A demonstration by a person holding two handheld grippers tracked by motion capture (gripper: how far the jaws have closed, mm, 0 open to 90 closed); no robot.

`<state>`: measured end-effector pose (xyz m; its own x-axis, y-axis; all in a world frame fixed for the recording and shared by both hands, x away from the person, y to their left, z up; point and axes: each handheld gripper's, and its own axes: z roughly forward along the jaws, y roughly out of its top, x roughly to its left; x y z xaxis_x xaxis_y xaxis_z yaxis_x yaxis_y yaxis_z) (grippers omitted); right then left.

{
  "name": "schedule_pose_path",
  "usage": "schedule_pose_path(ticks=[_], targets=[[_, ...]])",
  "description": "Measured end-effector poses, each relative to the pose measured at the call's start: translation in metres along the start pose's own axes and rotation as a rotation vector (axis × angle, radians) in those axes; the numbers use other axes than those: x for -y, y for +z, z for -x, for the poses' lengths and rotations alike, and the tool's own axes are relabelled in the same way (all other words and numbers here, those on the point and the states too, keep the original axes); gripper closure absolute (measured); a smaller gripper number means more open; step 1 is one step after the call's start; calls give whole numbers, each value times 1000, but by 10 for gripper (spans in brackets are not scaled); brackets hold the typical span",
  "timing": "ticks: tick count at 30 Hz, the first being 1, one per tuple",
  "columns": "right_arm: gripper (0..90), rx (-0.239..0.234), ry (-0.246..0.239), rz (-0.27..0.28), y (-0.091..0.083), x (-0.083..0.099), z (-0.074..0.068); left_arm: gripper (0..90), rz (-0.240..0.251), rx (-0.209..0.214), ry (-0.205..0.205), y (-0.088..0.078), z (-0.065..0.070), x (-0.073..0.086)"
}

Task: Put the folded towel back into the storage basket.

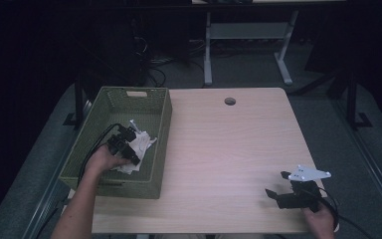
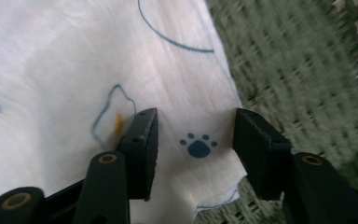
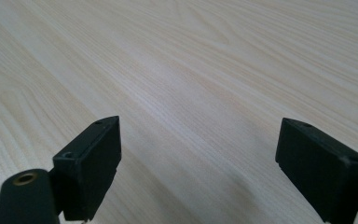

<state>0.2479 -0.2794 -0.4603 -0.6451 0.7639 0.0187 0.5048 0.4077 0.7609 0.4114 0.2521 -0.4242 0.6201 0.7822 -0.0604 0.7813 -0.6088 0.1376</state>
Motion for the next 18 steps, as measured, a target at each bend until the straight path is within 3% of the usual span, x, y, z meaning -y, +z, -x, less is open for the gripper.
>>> schedule_pose_path(ticks=[3, 7, 9, 12, 14, 18], targets=[[137, 3, -1, -4, 0, 0, 0, 554, -5, -16, 8, 0, 1, -1], [137, 7, 5, -4, 0, 0, 0, 779, 9, -11, 19, 0, 5, -4], [137, 6, 2, -5, 0, 0, 0, 855, 10, -11, 2, 0, 5, -6], [137, 7, -1, -2, 0, 0, 0, 880, 23, 11, -37, -4, 2, -4], [137, 7, 0, 1, 0, 0, 0, 881, 76, 59, -71, -12, 0, -1], [137, 7, -5, 2, 0, 0, 0, 882, 106, 100, -89, -20, 1, 0]])
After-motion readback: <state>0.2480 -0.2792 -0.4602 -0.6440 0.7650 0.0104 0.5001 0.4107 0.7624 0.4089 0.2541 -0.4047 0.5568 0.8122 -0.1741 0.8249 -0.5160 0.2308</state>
